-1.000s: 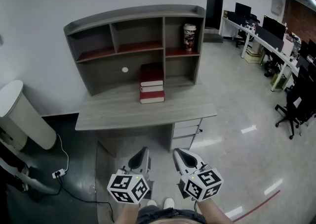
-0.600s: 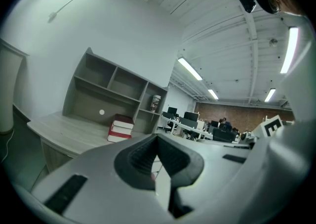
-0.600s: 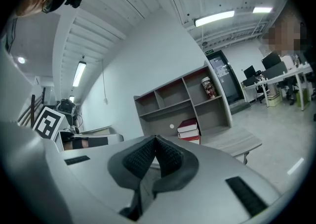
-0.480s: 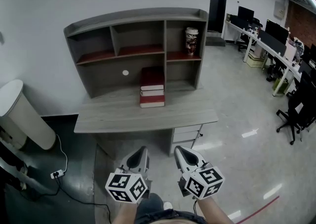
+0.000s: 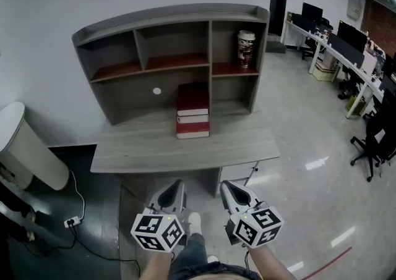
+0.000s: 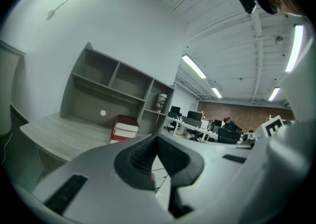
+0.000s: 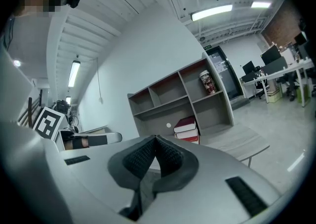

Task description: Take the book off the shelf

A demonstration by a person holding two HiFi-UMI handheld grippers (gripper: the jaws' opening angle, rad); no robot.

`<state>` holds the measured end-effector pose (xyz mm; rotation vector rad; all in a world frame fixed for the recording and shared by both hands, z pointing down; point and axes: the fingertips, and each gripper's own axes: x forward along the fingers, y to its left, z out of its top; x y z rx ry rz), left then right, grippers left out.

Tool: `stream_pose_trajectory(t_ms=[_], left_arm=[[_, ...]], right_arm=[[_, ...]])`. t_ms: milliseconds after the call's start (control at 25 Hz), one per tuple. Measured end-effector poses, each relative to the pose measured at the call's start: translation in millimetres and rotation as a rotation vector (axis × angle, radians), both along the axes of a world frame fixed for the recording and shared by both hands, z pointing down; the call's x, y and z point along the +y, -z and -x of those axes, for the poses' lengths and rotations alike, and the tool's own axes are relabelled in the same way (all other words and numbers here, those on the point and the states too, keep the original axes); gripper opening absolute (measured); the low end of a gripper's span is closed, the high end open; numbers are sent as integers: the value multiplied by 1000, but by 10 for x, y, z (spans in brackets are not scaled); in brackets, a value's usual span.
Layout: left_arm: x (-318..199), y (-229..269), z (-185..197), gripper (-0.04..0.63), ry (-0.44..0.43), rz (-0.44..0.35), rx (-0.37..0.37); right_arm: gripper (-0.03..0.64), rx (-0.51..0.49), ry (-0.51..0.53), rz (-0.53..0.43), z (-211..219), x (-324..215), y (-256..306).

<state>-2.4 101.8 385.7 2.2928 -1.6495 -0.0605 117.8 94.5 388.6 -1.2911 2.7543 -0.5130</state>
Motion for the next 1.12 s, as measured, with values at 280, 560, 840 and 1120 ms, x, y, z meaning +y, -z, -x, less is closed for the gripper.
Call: stream_pose_trajectory(t_ms=[280,560,840,1120], left_arm=[[-700,-120,168,11,-13,21,14],[-1457,-211,464,11,-16,62,22],[-2121,-289,767,11,-25,97,37],[-2671,-320,930,12,-64,117,23]], right_arm=[[2,12,-20,27,130,-680,-106],[2,16,-14,62,447,-1427,-165],[2,39,-33,75,704,-2080,-187],[2,46,-84,93,827,-2598,-188]])
